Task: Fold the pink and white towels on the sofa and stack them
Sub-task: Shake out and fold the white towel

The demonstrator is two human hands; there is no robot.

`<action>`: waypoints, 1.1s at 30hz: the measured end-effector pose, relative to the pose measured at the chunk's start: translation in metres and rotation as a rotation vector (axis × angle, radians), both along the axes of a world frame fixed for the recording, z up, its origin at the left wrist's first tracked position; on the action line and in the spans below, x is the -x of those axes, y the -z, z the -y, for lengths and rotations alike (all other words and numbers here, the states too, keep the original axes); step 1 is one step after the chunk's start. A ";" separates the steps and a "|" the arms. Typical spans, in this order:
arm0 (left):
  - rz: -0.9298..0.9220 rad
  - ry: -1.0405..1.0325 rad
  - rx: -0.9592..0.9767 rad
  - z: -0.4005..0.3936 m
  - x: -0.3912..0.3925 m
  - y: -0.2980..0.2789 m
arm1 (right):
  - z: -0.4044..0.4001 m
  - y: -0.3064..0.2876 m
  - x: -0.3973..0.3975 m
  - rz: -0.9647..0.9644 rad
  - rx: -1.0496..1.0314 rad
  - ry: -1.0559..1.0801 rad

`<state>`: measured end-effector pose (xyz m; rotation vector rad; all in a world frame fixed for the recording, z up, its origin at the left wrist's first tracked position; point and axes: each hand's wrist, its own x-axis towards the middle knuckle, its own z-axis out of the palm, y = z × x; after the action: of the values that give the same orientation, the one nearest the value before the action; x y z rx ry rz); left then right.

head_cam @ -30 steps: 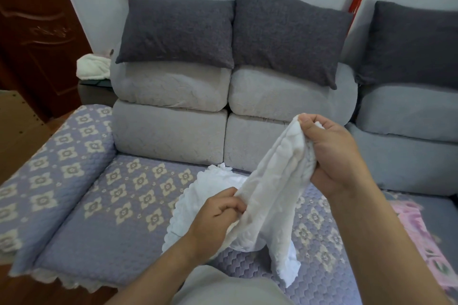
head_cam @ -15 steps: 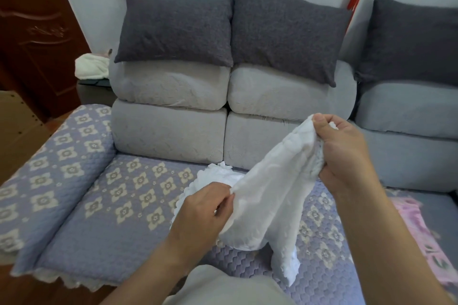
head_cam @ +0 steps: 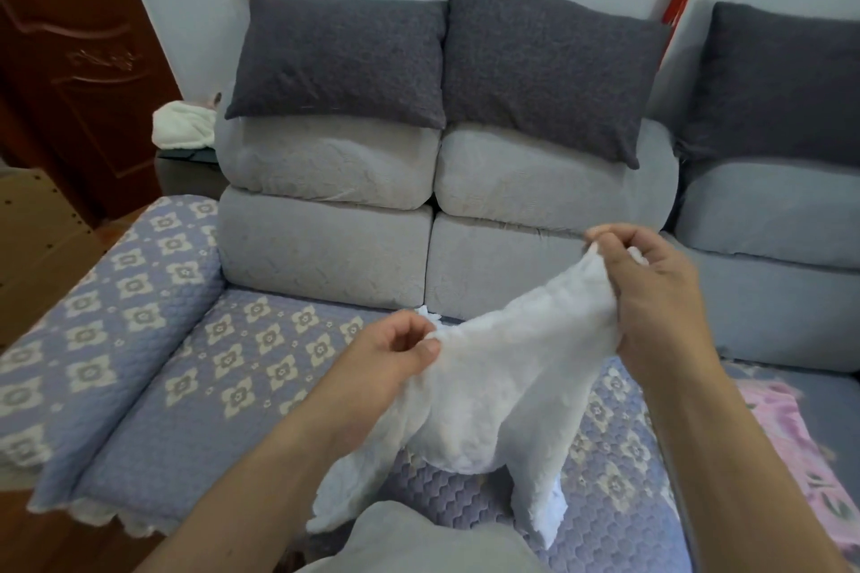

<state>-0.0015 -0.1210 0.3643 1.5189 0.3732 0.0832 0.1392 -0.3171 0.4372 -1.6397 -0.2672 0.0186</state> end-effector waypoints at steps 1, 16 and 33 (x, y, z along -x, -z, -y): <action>0.028 0.074 -0.036 0.002 -0.003 -0.008 | -0.002 -0.005 0.005 0.005 0.040 -0.161; 0.197 -0.011 -0.085 0.019 -0.016 -0.027 | -0.028 -0.012 0.017 0.273 0.868 -0.691; 0.326 -0.021 -0.177 0.027 0.003 -0.006 | -0.026 -0.039 0.004 -0.007 0.090 -0.142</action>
<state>-0.0046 -0.1476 0.3706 1.6425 0.1219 0.3838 0.1352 -0.2908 0.4766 -1.7065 -0.3819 0.1456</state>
